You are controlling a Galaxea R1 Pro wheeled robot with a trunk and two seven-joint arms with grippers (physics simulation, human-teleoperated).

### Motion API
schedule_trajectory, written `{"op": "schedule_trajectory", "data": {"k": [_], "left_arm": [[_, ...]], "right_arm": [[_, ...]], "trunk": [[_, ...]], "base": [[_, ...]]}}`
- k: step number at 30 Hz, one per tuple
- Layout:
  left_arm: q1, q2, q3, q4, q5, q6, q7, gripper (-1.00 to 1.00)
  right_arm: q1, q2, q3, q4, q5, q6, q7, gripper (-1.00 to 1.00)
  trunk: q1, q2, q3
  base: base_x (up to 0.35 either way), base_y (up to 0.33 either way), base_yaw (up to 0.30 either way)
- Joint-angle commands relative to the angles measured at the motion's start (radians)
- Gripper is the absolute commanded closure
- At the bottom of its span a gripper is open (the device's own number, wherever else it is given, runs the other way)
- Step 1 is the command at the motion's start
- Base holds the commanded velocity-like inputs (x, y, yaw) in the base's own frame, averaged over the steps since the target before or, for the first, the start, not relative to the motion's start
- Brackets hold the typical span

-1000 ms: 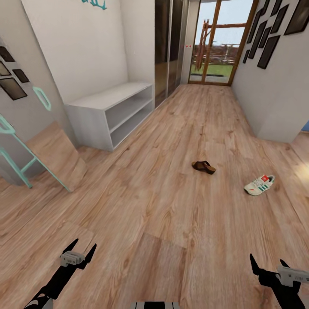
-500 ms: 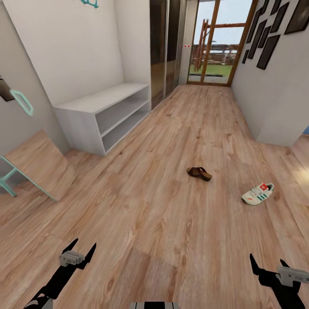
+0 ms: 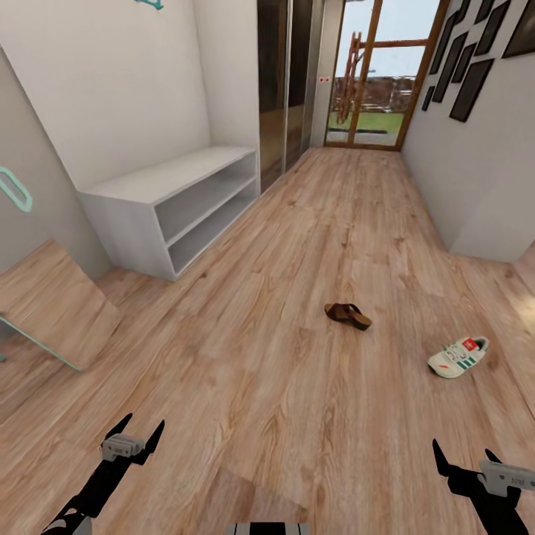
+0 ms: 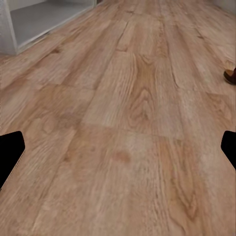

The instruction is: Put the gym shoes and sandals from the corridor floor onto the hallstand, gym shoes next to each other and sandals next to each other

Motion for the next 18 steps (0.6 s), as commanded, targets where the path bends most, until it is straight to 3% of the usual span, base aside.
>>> {"op": "schedule_trajectory", "data": {"k": [1, 18], "left_arm": [[0.0, 0.0, 0.0, 0.0, 0.0, 0.0, 0.0, -1.0], [0.0, 0.0, 0.001, 0.0, 0.0, 0.0, 0.004, -1.0]], "right_arm": [[0.0, 0.0, 0.0, 0.0, 0.0, 0.0, 0.0, -1.0], [0.0, 0.0, -0.001, 0.0, 0.0, 0.0, 0.0, -1.0]], "trunk": [[0.0, 0.0, 0.0], [0.0, 0.0, 0.0]], "base": [[0.321, -0.006, 0.0], [0.323, -0.001, 0.0]]}}
